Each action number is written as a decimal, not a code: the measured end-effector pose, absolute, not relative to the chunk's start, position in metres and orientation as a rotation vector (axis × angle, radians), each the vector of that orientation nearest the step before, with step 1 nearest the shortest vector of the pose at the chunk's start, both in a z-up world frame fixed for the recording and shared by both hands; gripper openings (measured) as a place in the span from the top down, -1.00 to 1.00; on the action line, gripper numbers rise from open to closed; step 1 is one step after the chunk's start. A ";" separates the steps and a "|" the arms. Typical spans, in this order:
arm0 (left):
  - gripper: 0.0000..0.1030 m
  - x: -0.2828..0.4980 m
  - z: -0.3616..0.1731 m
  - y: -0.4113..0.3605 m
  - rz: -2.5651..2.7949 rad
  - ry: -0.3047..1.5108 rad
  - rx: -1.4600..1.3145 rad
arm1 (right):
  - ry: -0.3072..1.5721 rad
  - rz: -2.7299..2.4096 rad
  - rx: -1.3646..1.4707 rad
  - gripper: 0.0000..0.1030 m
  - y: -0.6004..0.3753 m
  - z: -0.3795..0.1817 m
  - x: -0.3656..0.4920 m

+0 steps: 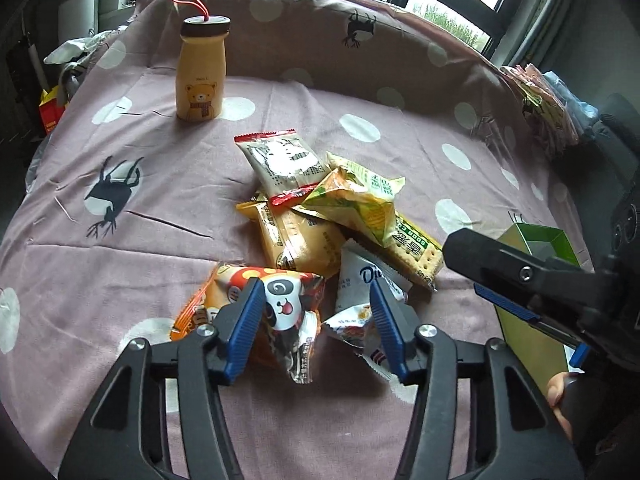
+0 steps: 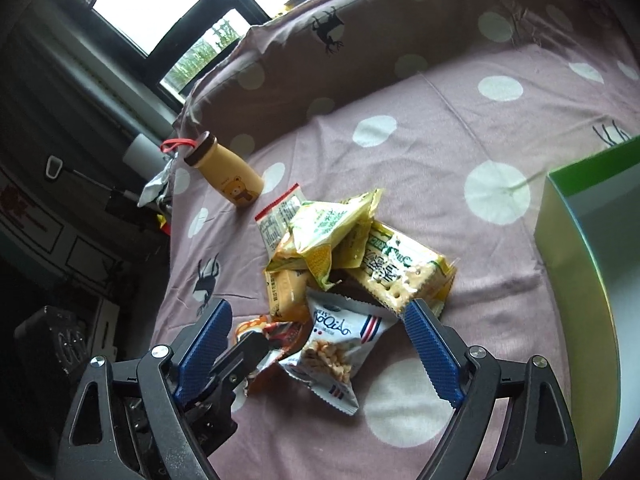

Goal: Organize snacks
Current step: 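Move the right gripper toward the white-blue peanut snack bag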

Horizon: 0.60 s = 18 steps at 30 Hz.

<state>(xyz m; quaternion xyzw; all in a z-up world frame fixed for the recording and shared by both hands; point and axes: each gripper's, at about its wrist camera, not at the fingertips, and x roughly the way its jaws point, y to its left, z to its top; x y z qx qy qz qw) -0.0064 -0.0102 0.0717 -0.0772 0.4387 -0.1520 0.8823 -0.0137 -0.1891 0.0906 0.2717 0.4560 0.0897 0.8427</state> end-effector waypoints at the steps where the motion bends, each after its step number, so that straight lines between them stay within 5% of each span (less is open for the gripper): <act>1: -0.04 -0.007 0.071 -0.010 -0.318 0.908 -0.163 | 0.965 0.180 0.570 -0.74 -0.190 0.089 -0.015; 18: 0.08 -0.009 0.068 -0.004 -0.370 0.953 -0.189 | 1.107 0.186 0.657 -0.58 -0.186 0.043 -0.001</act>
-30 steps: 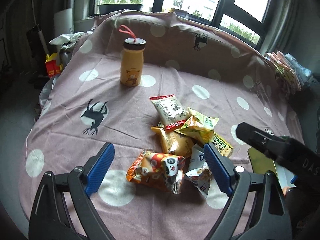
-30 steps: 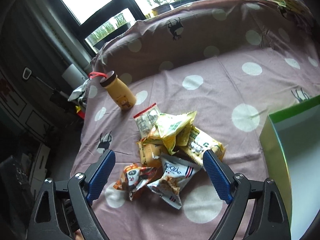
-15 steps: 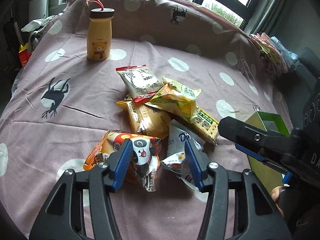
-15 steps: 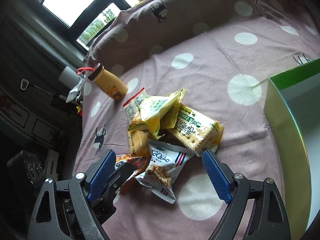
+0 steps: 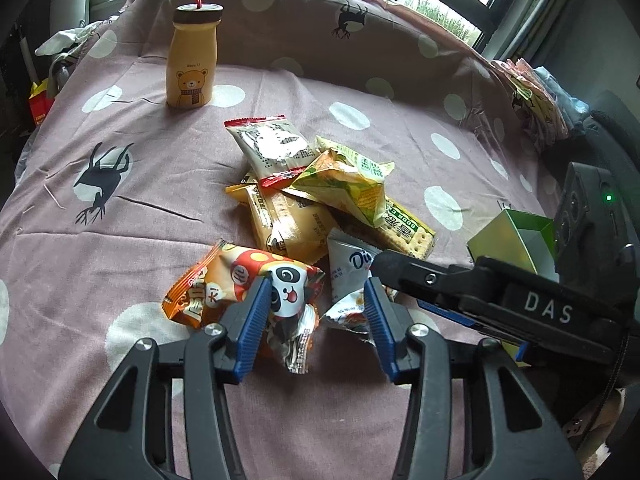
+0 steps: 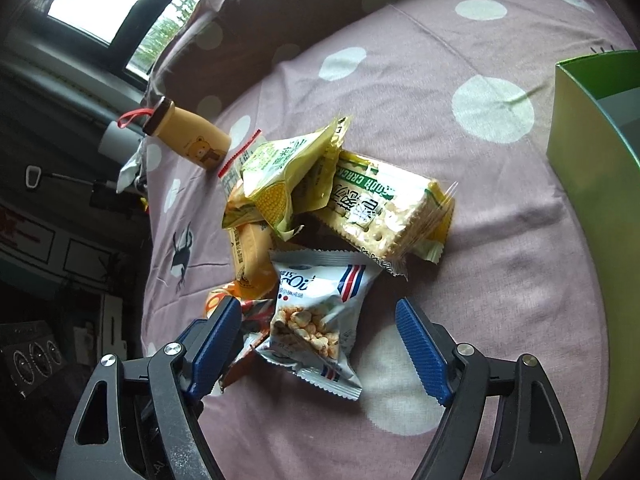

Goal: Organize snacks
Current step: 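Move the right gripper toward the white-blue peanut snack bag, then grasp the white-blue peanut bag with the right gripper and lift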

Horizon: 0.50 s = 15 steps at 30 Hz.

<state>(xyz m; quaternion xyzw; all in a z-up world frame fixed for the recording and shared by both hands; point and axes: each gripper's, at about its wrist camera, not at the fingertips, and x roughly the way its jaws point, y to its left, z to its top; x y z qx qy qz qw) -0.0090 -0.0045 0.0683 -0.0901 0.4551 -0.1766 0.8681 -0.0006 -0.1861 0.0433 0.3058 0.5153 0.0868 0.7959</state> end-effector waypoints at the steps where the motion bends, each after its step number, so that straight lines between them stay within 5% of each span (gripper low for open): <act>1: 0.08 -0.009 0.069 -0.003 -0.377 0.955 -0.204 | 1.108 0.188 0.662 -0.58 -0.187 0.042 0.000; 15: 0.08 -0.017 0.076 -0.012 -0.465 0.946 -0.235 | 1.096 0.193 0.725 -0.58 -0.197 0.044 -0.004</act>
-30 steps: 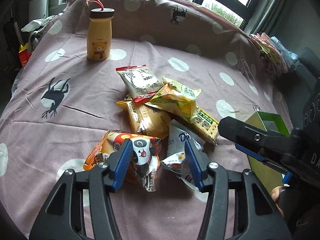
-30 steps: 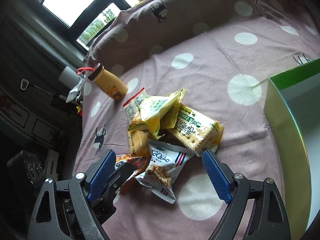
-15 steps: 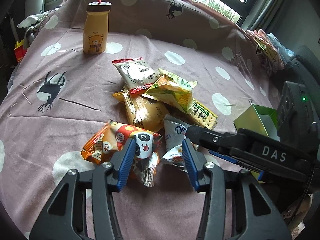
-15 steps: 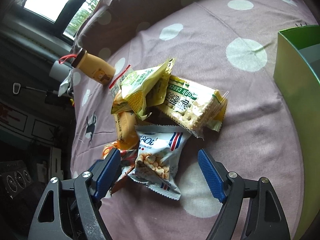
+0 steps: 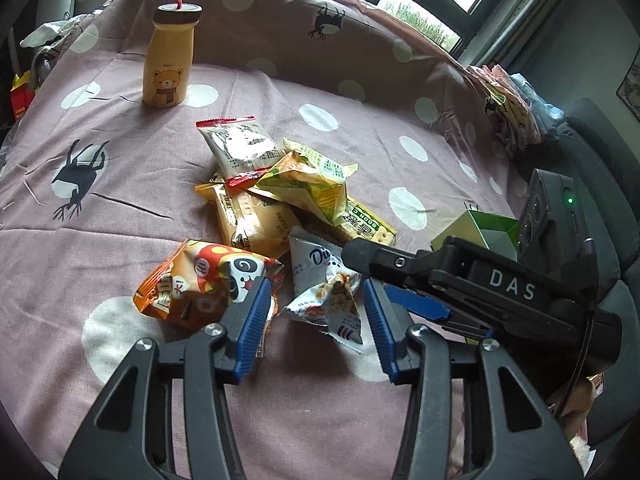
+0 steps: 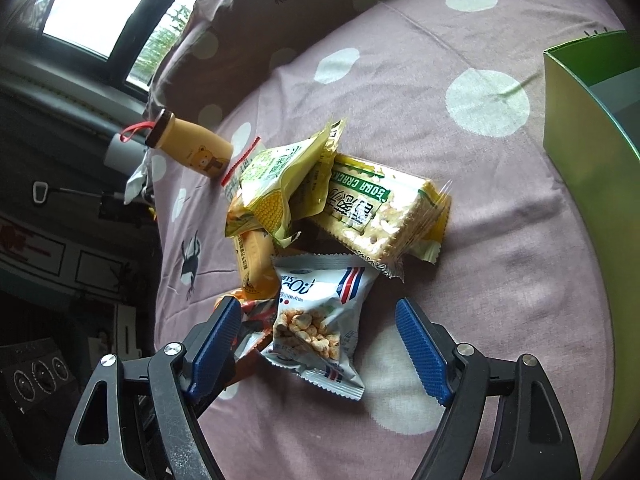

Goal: Organize snacks
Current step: 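Grasp the white-blue peanut bag with the right gripper and lift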

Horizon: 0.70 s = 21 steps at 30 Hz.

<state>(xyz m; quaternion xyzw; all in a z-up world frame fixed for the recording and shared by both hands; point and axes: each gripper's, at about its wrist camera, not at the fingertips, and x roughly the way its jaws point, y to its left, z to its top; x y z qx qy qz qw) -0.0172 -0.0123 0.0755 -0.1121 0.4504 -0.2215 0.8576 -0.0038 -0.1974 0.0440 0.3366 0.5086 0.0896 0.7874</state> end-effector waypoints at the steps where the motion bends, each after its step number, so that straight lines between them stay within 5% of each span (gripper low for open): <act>1: 0.08 -0.017 0.075 -0.013 -0.466 0.949 -0.234 | 1.096 0.193 0.730 -0.58 -0.198 0.044 -0.004; 6: 0.11 -0.012 0.065 -0.020 -0.470 0.983 -0.217 | 1.112 0.196 0.738 -0.59 -0.196 0.041 -0.001; 12: 0.44 -0.006 0.051 -0.025 -0.471 1.017 -0.208 | 1.152 0.188 0.729 -0.58 -0.189 0.029 0.006; 21: 0.57 -0.007 0.045 -0.031 -0.518 1.035 -0.195 | 1.169 0.194 0.681 -0.11 -0.175 0.021 0.011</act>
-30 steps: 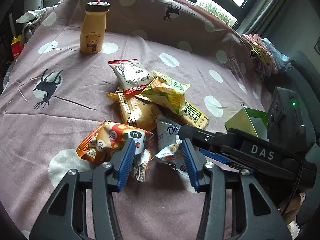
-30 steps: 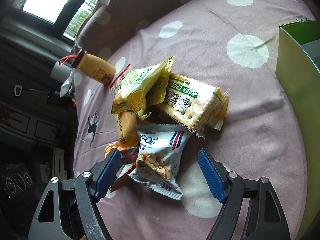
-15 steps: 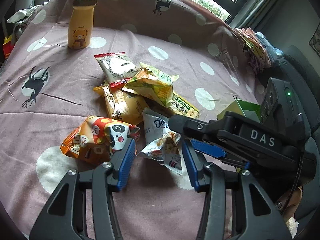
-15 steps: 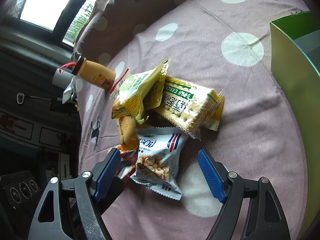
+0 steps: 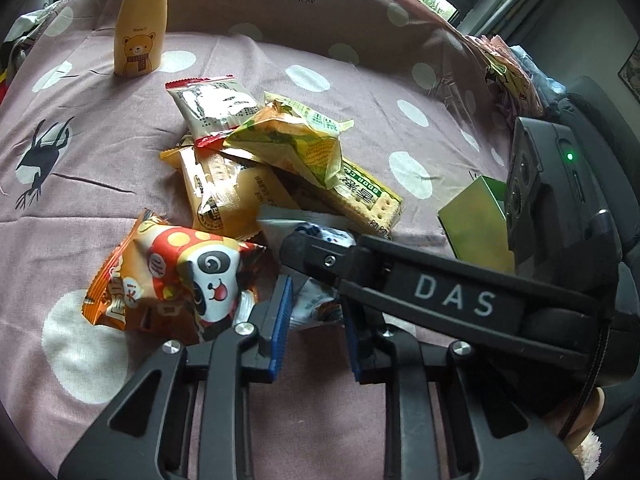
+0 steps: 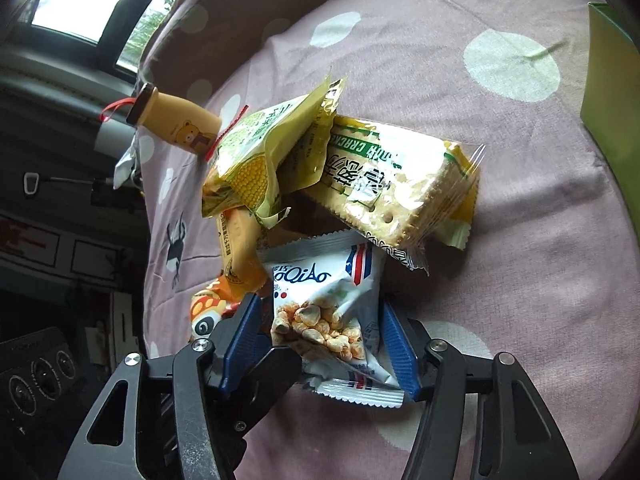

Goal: Organize snacks
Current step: 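Grasp the white-blue peanut bag with the right gripper and lift, then carry the peanut bag with the right gripper over the green box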

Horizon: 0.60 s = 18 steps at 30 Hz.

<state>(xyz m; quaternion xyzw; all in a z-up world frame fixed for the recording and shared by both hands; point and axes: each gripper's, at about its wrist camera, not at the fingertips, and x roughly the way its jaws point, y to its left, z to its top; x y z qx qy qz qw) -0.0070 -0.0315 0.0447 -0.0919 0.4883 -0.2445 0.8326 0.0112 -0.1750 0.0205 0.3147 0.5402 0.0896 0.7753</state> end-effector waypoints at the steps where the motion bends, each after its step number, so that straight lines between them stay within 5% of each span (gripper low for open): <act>1: 0.57 -0.009 0.046 -0.033 -0.509 1.028 -0.180 | 1.169 0.202 0.684 -0.02 -0.174 0.021 0.010; 18: 0.57 -0.055 0.120 -0.063 -0.665 0.748 -0.133 | 0.881 0.182 0.648 0.01 -0.207 0.111 -0.044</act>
